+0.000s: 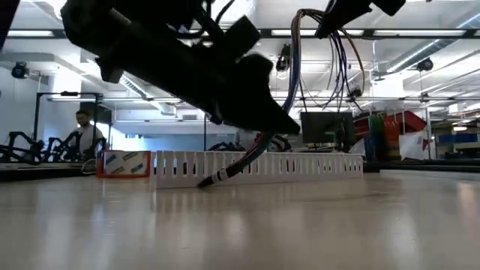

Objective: Ziptie cables
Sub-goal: Put the black zip tie cables on the white cable duct

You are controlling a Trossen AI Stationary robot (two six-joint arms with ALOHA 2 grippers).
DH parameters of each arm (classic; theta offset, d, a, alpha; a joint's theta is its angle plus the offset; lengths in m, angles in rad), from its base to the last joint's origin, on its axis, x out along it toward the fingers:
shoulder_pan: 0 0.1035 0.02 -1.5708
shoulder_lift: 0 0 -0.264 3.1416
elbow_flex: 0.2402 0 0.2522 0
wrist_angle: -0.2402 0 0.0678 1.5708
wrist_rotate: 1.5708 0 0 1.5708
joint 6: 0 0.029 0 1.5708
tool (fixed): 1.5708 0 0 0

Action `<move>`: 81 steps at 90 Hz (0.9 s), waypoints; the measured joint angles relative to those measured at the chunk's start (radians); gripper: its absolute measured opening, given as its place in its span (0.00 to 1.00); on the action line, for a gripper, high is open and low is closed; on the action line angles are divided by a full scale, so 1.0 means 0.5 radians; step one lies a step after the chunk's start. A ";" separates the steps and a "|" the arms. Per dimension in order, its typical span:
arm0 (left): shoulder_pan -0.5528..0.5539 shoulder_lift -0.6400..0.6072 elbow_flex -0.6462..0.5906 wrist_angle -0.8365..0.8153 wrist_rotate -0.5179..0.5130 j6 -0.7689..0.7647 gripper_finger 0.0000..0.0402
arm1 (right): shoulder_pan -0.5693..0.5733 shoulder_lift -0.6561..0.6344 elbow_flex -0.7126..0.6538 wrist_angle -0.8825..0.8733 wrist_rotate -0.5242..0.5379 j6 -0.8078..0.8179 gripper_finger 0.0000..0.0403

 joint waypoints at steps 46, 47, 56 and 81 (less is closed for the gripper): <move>-0.008 -0.019 0.024 -0.323 -0.017 -0.208 0.03 | -0.110 -0.060 0.012 -0.056 0.037 -0.152 0.00; -0.009 -0.026 0.024 -0.332 -0.017 -0.218 0.03 | -0.114 -0.062 0.012 -0.060 0.043 -0.158 0.00; -0.018 -0.130 0.024 -0.414 -0.017 -0.295 0.03 | -0.169 -0.084 0.012 -0.073 0.069 -0.232 0.00; -0.037 -0.655 0.026 -1.199 -0.043 -0.569 0.01 | -0.430 -0.107 -0.017 -0.079 0.064 -0.676 0.00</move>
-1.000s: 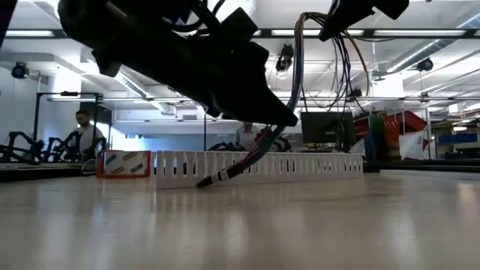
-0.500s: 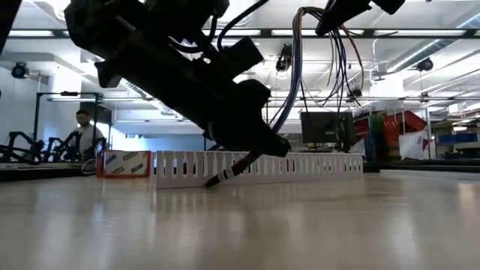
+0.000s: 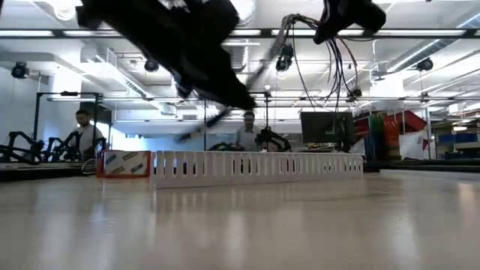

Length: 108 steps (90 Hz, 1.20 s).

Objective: Ziptie cables
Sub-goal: Put the black zip tie cables on the white cable duct

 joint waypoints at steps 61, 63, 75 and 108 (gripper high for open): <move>0.066 0.036 0.001 -0.776 0.350 -0.552 0.00 | -0.574 0.024 -0.948 1.205 -0.904 -1.029 0.00; 0.066 0.046 0.004 -0.768 0.344 -0.562 0.00 | -0.579 0.033 -0.961 1.196 -0.900 -1.067 0.00; 0.087 0.116 0.004 -0.755 0.312 -0.616 0.00 | -0.608 0.094 -0.978 1.199 -0.858 -1.207 0.00; 0.113 0.164 0.000 -0.777 0.316 -0.659 0.00 | -0.613 0.304 -0.980 1.233 -0.868 -1.208 0.00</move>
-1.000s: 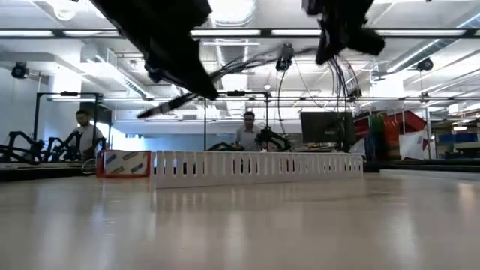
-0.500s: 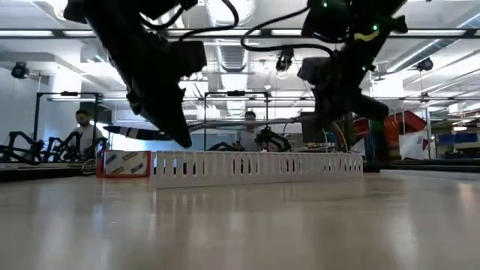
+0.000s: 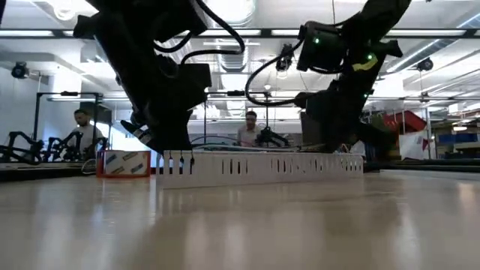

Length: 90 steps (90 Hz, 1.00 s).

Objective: Ziptie cables
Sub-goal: Put the black zip tie cables on the white cable duct

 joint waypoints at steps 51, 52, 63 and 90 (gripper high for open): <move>-0.005 -0.006 -0.008 -0.093 0.179 -0.029 0.09 | -0.009 -0.009 -0.008 0.077 0.070 0.001 0.28; -0.005 -0.006 -0.008 -0.093 0.179 -0.029 0.09 | -0.009 -0.011 -0.008 0.077 0.080 -0.001 0.29; -0.005 -0.009 -0.006 -0.083 0.155 -0.028 0.14 | -0.009 -0.052 -0.008 0.063 0.098 -0.006 0.36; -0.004 -0.036 -0.005 -0.063 0.138 -0.027 0.29 | -0.045 -0.067 -0.005 -0.020 -0.042 0.004 0.32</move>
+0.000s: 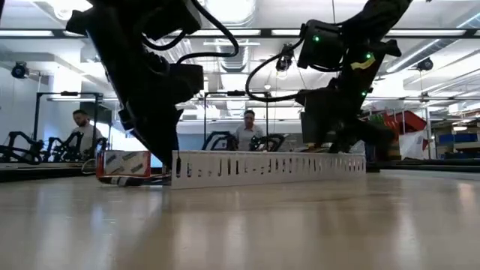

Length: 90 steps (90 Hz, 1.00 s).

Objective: Ziptie cables
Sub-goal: Put the black zip tie cables on the white cable duct

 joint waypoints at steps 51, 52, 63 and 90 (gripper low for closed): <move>-0.021 -0.068 -0.058 0.693 -0.202 0.365 0.56 | -0.140 -0.005 0.001 -0.013 -0.153 0.140 0.01; -0.022 -0.067 -0.063 0.715 -0.202 0.370 0.57 | -0.140 -0.006 0.001 -0.013 -0.153 0.141 0.01; -0.021 -0.065 -0.145 0.885 -0.264 0.388 0.65 | -0.140 -0.007 0.001 -0.014 -0.153 0.142 0.01; -0.015 -0.062 -0.462 1.328 -0.411 0.530 0.77 | -0.139 -0.008 0.002 -0.017 -0.153 0.143 0.00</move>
